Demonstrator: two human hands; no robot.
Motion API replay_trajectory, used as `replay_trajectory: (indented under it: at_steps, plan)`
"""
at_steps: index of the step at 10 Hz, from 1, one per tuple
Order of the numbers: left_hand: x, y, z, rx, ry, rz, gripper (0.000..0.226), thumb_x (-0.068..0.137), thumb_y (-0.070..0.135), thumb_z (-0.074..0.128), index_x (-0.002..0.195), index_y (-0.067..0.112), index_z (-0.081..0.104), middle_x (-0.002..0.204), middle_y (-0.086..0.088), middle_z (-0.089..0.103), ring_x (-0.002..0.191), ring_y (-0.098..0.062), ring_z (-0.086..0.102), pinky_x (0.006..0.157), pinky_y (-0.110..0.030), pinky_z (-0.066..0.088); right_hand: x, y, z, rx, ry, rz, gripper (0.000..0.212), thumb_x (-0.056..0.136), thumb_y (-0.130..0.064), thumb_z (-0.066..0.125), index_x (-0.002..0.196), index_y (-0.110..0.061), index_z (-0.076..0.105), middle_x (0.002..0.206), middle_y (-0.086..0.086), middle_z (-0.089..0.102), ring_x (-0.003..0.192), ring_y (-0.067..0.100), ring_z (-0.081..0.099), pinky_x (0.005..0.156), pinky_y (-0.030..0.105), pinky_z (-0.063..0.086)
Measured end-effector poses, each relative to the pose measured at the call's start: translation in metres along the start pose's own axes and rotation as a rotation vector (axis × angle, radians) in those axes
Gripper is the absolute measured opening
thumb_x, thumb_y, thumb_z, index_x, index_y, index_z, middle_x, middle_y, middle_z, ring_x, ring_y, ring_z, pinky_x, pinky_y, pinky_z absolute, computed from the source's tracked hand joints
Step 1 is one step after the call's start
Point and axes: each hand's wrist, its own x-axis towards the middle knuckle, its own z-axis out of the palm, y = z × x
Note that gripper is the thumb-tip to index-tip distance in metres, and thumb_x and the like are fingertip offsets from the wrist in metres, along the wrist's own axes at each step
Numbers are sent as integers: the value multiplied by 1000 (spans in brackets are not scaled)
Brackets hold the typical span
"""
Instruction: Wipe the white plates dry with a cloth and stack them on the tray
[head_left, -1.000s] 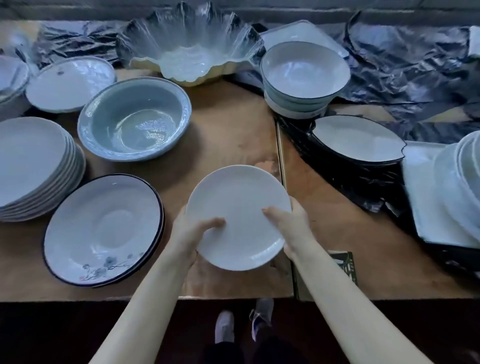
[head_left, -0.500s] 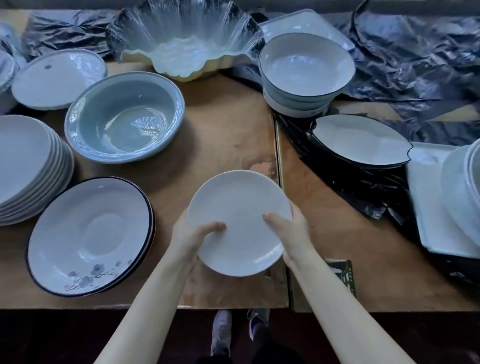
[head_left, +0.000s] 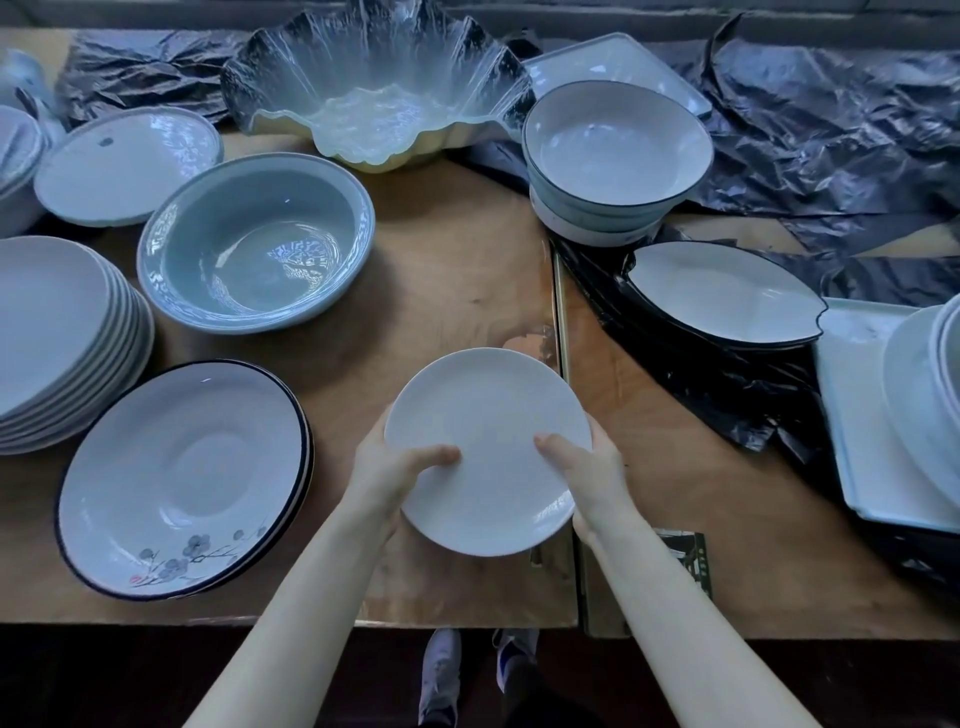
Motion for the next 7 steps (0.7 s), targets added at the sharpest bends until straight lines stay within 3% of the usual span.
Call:
replay_trajectory:
  at_steps: [1,3,5,6,7]
  plan:
    - [-2,0,1,-10,-3,5,64,53,11,87,108,37,68,100,12,74,87,-11,72,69,-32,59,2,1,-2,-16,-25,14,54,68,-21,70,122,-20,64,109,4,74,98,25,71,67,31,58]
    - [-4,5,0,22,-41,12,71,50,13,87,116,30,65,107,6,73,96,-17,71,78,-36,59,0,-2,-3,-30,-38,31,57,68,-23,71,124,-17,62,113,7,73,102,27,70,75,36,58]
    - [-8,12,-9,114,-78,57,70,51,23,88,116,28,63,107,6,72,91,-11,71,61,-21,55,-2,-14,-11,-208,-41,7,54,89,-13,70,139,-14,51,125,3,66,102,17,66,67,22,52]
    - [-3,20,-13,223,-62,90,78,60,28,88,131,26,56,125,5,65,108,-14,64,82,-30,55,3,-28,-16,-378,-15,-68,73,90,-18,71,153,-12,35,149,5,46,127,19,49,90,27,43]
    - [-3,41,-13,419,14,142,86,74,31,83,148,21,40,148,-1,46,131,-20,47,106,-41,44,-13,-58,-10,-574,-2,-132,76,90,-26,70,154,-15,32,159,4,34,144,23,35,109,36,35]
